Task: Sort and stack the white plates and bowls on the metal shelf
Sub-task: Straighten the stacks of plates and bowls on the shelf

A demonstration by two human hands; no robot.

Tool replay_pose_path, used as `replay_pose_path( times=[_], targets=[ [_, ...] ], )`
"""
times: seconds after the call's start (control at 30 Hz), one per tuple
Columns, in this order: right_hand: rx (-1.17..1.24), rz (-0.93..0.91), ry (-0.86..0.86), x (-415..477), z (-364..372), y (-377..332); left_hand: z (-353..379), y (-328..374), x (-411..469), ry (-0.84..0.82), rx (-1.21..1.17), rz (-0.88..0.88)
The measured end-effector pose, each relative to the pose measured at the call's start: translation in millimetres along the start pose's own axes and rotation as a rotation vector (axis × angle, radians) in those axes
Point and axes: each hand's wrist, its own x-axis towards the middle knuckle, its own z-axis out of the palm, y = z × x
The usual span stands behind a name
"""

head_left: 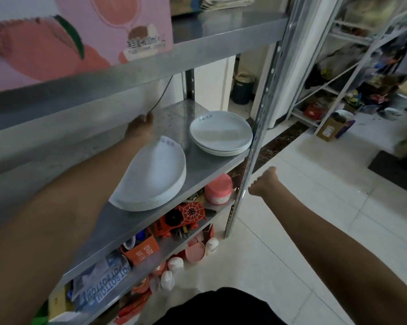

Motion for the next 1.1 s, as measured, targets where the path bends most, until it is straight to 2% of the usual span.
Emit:
replay_pose_path(
  times=[0.1, 0.23, 0.43, 0.7, 0.9, 1.1],
  targets=[
    [0.022, -0.036, -0.087, -8, 19, -25, 25, 31, 2, -0.108, 0.056, 0.029],
    [0.029, 0.061, -0.150, -14, 47, -40, 59, 62, 6, -0.250, 0.012, 0.056],
    [-0.012, 0.028, -0.066, -13, 81, -50, 87, 82, 24, -0.463, -0.073, 0.013],
    [-0.057, 0.039, 0.017, 0, 109, -50, 119, 89, 39, -0.395, -0.087, 0.052],
    [-0.064, 0.053, 0.016, 9, 112, -50, 121, 91, 43, -0.497, -0.069, 0.062],
    [-0.131, 0.021, 0.004, 11, 96, -52, 120, 97, 52, -0.525, -0.102, 0.056]
  ],
)
